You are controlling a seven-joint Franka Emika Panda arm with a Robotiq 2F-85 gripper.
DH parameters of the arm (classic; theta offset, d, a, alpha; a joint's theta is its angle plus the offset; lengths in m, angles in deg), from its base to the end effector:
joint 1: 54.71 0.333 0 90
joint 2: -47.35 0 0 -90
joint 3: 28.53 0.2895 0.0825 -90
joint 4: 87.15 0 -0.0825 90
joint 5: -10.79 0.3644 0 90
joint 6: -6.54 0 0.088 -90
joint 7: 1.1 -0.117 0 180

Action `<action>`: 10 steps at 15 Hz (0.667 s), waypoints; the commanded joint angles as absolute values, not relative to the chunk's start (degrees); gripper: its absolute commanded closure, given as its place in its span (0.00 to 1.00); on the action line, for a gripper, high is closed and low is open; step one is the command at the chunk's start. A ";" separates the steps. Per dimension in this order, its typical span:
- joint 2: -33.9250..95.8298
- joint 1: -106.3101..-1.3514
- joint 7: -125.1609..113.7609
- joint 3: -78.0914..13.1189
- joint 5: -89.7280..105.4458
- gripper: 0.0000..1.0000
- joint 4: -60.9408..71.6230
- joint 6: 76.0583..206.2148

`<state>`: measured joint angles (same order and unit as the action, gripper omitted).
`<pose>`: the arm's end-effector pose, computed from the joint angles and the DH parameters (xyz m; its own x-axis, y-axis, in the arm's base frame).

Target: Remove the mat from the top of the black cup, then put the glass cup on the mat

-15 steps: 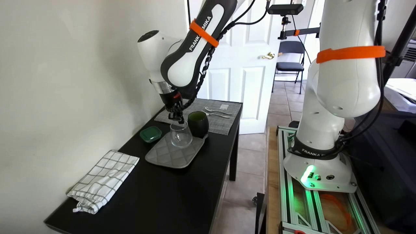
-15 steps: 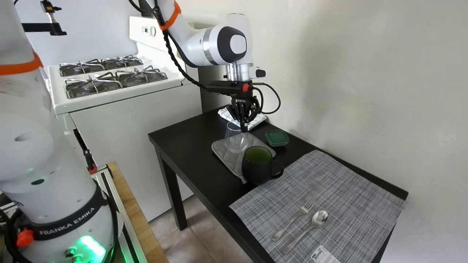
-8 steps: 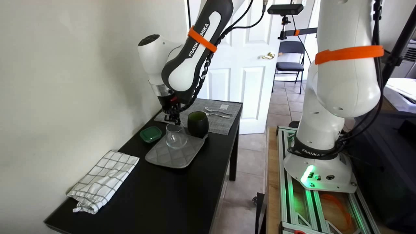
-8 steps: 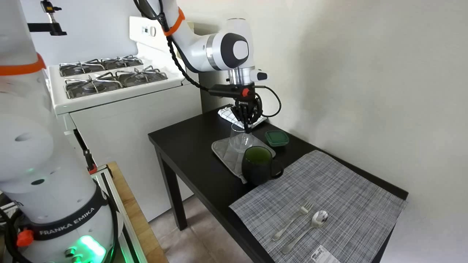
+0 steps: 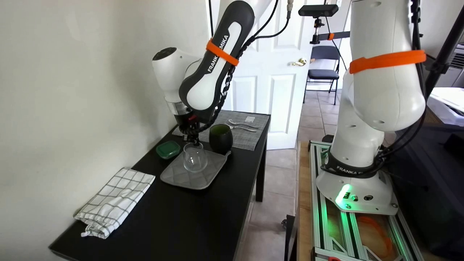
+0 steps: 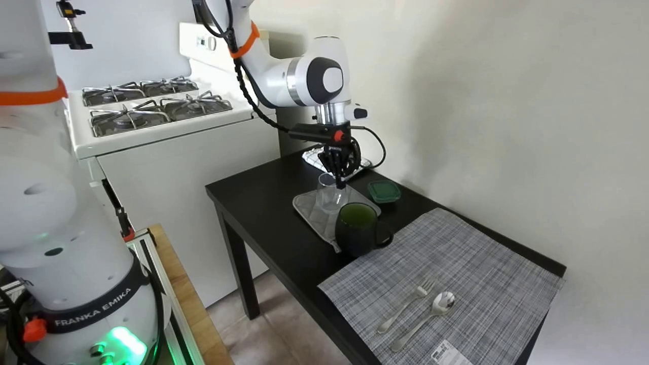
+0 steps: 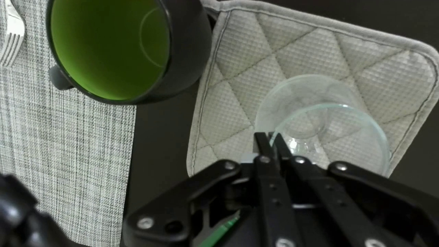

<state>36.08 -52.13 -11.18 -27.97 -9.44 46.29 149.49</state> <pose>0.4990 0.0274 0.2314 0.9866 0.1616 -0.0231 0.1629 -0.9651 0.2052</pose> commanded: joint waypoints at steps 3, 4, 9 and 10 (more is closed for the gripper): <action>33.66 -50.48 -7.80 -26.15 -5.30 0.99 45.72 149.53; 33.69 -50.15 -6.94 -25.69 -4.89 0.99 45.89 149.29; 33.64 -49.04 -6.42 -25.37 -5.84 0.99 45.45 148.75; 33.71 -48.91 -6.56 -25.41 -5.90 0.70 45.41 148.83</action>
